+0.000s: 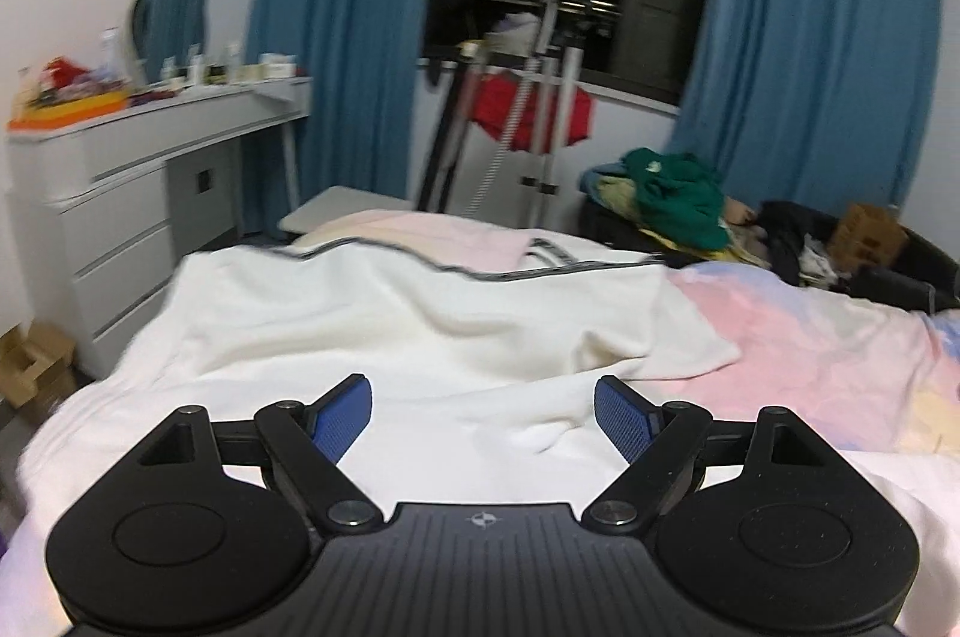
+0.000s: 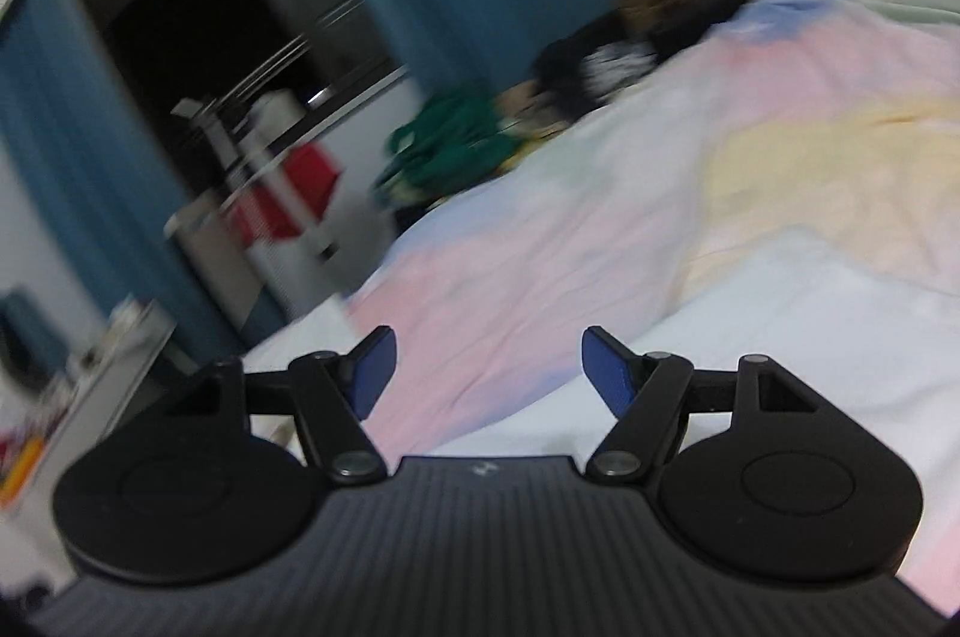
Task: Fold clothes
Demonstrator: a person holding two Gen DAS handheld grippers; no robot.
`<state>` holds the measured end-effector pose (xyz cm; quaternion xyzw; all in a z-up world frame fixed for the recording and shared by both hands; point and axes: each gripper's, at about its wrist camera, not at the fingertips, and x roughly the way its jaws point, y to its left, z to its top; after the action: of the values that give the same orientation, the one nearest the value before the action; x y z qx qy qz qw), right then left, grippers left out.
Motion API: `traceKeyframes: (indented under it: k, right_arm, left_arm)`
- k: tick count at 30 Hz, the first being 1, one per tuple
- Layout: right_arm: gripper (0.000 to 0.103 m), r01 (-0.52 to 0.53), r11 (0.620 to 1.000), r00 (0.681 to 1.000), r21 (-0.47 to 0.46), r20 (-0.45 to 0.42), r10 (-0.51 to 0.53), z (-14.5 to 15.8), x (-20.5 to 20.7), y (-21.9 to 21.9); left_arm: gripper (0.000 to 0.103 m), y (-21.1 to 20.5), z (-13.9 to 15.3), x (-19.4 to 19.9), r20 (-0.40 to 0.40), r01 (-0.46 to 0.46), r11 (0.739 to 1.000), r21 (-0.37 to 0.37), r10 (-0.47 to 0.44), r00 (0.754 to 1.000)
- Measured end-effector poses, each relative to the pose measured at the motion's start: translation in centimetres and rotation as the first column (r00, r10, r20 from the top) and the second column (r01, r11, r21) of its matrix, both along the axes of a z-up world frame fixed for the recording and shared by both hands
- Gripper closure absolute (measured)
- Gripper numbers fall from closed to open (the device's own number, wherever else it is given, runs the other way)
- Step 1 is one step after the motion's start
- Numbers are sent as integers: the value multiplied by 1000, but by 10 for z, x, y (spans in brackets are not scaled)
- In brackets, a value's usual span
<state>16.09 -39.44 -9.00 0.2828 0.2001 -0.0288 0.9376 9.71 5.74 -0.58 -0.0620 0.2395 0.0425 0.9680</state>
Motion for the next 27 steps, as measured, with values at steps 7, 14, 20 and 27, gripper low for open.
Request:
traceKeyframes:
  k: [7,14,20,27]
  right_arm:
    - [31,-208,977,974,52,-77,211,-16,28,44]
    - [32,-262,936,936,236,-172,306,-54,114,87]
    - [32,-155,899,961,410,-147,232,-98,192,120]
    - [50,-96,948,971,302,-180,156,-118,266,155]
  left_arm:
    - [20,-2,-38,36,-28,49,999,-4,-49,998]
    - [20,-2,-77,66,-46,101,995,16,-100,994]
    - [20,9,-106,87,-74,120,992,-46,-123,990]
    - [20,32,-129,101,-59,130,977,-171,-142,988]
